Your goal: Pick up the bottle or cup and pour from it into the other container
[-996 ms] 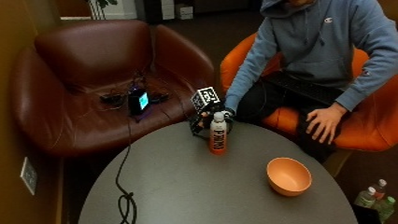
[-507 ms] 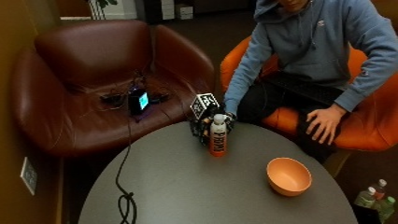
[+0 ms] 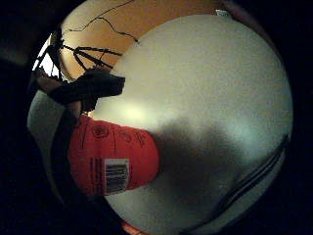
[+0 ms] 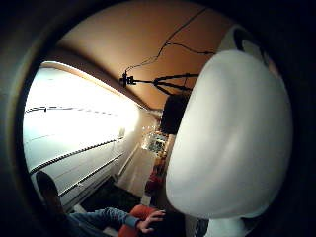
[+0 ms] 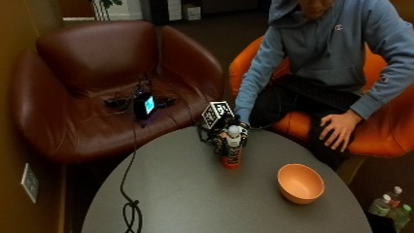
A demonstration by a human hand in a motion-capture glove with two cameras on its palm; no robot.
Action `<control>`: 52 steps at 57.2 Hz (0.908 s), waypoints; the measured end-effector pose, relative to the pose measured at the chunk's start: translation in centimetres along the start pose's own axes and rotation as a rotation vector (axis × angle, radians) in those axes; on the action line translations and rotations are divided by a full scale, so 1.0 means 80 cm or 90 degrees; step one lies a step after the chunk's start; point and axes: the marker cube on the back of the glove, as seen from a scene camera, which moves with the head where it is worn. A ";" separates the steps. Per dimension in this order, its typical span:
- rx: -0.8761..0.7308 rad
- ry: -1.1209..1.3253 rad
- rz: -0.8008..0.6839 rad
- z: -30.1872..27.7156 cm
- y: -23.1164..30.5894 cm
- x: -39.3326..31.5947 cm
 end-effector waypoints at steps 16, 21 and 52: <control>-0.092 0.106 -0.067 -0.015 0.029 -0.003; -0.129 0.146 -0.117 -0.014 0.028 -0.035; -0.458 0.705 -0.377 0.093 0.053 -0.198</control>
